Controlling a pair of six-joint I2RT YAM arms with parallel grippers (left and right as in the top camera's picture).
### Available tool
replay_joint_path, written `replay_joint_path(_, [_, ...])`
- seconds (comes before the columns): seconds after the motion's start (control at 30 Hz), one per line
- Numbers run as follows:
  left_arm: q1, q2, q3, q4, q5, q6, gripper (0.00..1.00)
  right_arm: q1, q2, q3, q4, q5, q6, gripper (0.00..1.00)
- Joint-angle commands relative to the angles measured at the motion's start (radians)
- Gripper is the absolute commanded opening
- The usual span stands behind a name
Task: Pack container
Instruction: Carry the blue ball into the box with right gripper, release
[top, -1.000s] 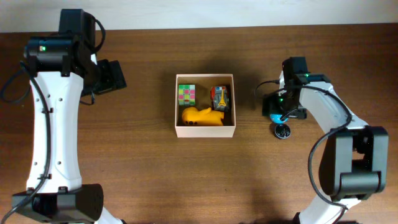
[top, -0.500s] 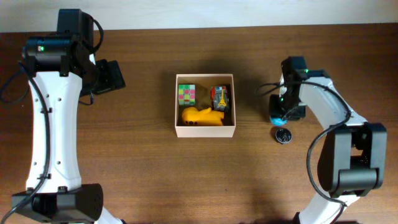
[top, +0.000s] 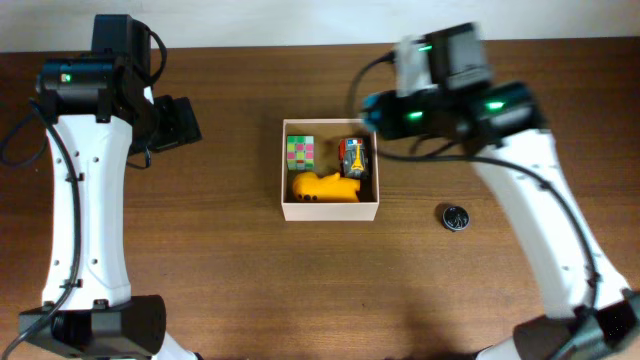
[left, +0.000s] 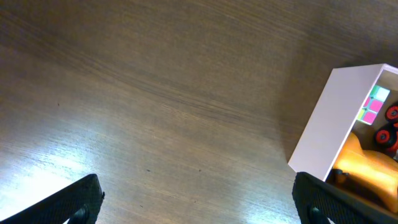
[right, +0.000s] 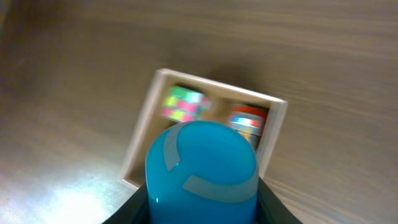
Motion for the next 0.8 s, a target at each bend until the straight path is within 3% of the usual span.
replay_joint_path(0.0, [0.005,-0.012,0.008,-0.002,-0.008,0.016,0.99,0.087,0.114,-0.01,0.046,0.042,0.023,0.35])
replay_joint_path(0.3, [0.005,-0.012,0.008,-0.002,-0.008,0.016,0.99,0.121,0.393,-0.01,0.19,0.11,0.121,0.36])
replay_joint_path(0.4, [0.005,-0.012,0.008,-0.002,-0.008,0.015,0.99,0.12,0.418,-0.01,0.216,0.111,0.12,0.53])
replay_joint_path(0.67, [0.005,-0.012,0.008,-0.002,-0.008,0.015,0.99,0.115,0.287,0.065,0.13,0.112,0.061,0.68])
replay_joint_path(0.73, [0.005,-0.012,0.008,-0.002,-0.008,0.015,0.99,0.108,0.215,0.097,0.084,0.178,0.06,0.81])
replay_joint_path(0.77, [0.005,-0.012,0.008,-0.002,-0.008,0.016,0.99,0.103,0.184,0.11,0.061,0.203,0.06,0.82])
